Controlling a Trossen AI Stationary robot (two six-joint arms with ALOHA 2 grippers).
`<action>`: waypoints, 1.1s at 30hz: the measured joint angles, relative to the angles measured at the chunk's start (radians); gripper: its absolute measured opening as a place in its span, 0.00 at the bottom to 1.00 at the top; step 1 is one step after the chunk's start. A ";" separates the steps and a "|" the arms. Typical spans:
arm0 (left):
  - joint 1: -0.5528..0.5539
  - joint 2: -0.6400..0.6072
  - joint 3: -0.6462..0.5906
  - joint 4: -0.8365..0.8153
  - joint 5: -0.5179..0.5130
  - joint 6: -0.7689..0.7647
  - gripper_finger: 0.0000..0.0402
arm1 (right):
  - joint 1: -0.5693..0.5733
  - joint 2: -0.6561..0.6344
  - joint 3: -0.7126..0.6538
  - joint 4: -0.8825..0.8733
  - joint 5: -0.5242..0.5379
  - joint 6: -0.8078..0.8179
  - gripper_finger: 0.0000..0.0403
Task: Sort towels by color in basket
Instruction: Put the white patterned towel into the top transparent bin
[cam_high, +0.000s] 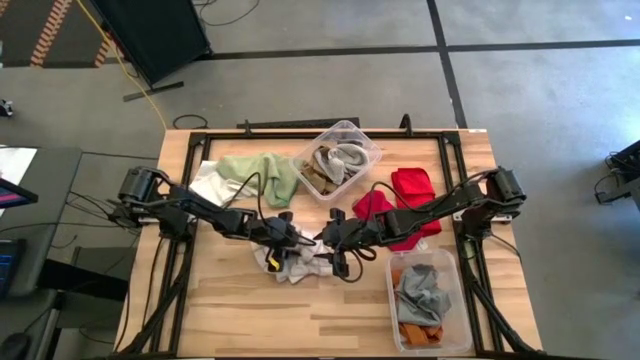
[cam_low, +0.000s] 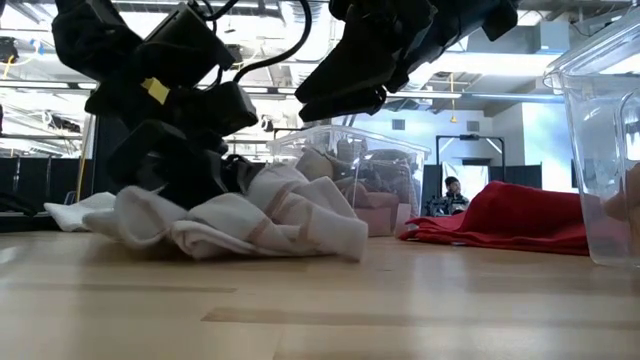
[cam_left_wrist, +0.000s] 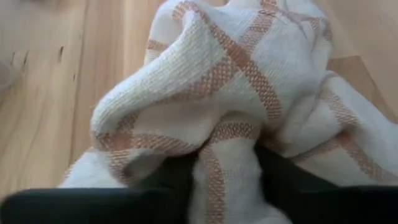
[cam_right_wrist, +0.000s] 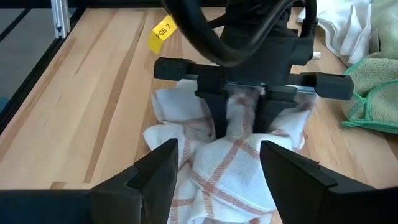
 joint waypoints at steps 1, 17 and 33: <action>0.000 0.000 0.000 -0.003 0.001 0.002 0.24 | 0.000 0.000 0.000 0.000 0.000 0.000 0.63; -0.019 -0.177 0.108 -0.295 -0.115 0.151 0.14 | 0.046 0.000 0.000 -0.071 0.000 0.024 0.63; 0.012 -0.464 0.423 -0.569 -0.382 0.390 0.14 | 0.135 0.000 0.000 -0.242 0.074 0.192 0.63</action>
